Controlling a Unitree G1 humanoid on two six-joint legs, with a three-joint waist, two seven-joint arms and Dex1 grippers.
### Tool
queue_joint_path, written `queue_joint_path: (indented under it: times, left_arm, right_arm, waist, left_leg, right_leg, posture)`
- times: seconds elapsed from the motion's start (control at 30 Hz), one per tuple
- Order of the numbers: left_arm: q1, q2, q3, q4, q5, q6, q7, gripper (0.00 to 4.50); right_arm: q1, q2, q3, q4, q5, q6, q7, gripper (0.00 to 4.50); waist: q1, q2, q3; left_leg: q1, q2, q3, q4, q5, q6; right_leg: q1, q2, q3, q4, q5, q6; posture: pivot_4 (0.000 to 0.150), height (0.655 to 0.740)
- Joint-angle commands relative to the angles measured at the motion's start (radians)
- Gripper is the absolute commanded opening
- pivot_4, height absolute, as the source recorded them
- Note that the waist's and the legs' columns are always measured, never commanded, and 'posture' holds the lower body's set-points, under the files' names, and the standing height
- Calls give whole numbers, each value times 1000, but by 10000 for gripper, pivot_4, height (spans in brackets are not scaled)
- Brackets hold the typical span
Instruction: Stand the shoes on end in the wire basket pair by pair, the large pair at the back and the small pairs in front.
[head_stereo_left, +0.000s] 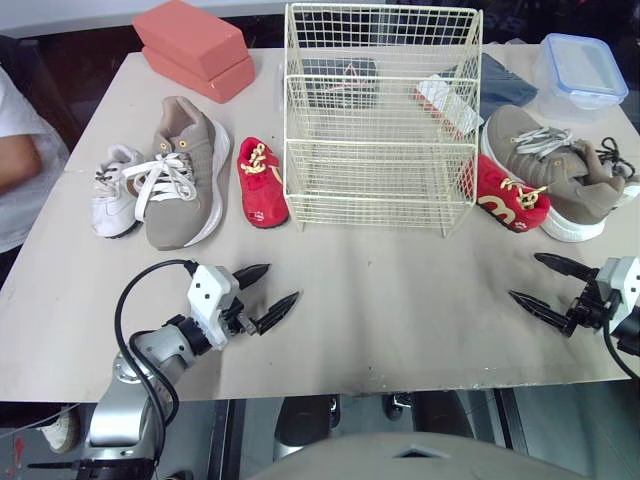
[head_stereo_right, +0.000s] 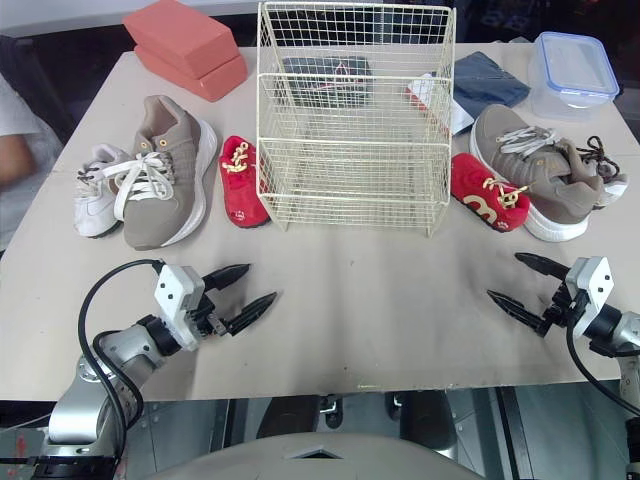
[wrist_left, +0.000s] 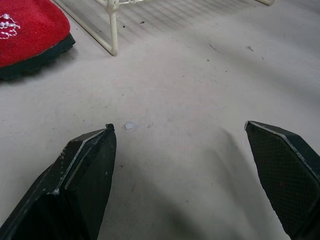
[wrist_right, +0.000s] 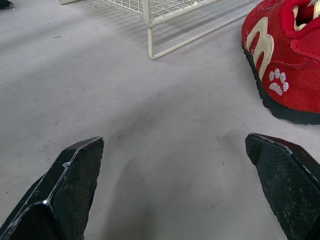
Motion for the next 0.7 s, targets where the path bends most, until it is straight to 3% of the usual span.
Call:
queue_joint_path:
  times: [0.03,0.7]
  left_arm:
    - [-23,18,6,-2,0,-14,-21,44622]
    - [-61,27,-1,30,5,-21,-62,44622]
  right_arm:
    - [3,-1,-26,-17,9,-23,-2,45000]
    - [23,14,-38,-23,15,-29,-26,45000]
  waist:
    - [0,0,0]
    - [0,0,0]
  left_leg:
    - [0,0,0,0,0,0]
    - [0,0,0,0,0,0]
  right_leg:
    - [0,0,0,0,0,0]
    - [0,0,0,0,0,0]
  posture:
    - [1500,6860]
    - [1500,6860]
